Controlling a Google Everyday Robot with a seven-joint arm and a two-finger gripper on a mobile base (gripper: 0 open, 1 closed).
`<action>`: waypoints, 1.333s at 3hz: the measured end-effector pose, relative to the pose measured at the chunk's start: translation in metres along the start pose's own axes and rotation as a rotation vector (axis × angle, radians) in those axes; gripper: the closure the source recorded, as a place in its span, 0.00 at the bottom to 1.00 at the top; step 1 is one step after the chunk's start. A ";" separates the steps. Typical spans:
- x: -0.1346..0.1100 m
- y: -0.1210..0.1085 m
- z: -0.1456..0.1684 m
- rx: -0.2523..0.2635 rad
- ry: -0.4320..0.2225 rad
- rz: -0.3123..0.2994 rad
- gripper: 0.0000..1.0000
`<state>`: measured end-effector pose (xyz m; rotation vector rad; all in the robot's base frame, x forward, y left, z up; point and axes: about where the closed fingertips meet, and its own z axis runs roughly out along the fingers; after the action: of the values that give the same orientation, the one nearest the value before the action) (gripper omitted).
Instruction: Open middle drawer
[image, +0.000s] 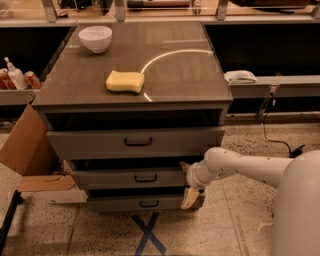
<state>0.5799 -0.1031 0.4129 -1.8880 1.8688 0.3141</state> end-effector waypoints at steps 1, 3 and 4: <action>0.009 -0.004 0.010 0.009 -0.003 0.008 0.00; 0.016 0.012 0.002 0.017 -0.013 0.019 0.41; 0.013 0.010 -0.004 0.017 -0.013 0.019 0.66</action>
Offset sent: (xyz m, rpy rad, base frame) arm -0.0079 -0.0179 -0.0117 0.0172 -0.0243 -0.0296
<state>0.5696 -0.1159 0.4091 -1.8532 1.8765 0.3145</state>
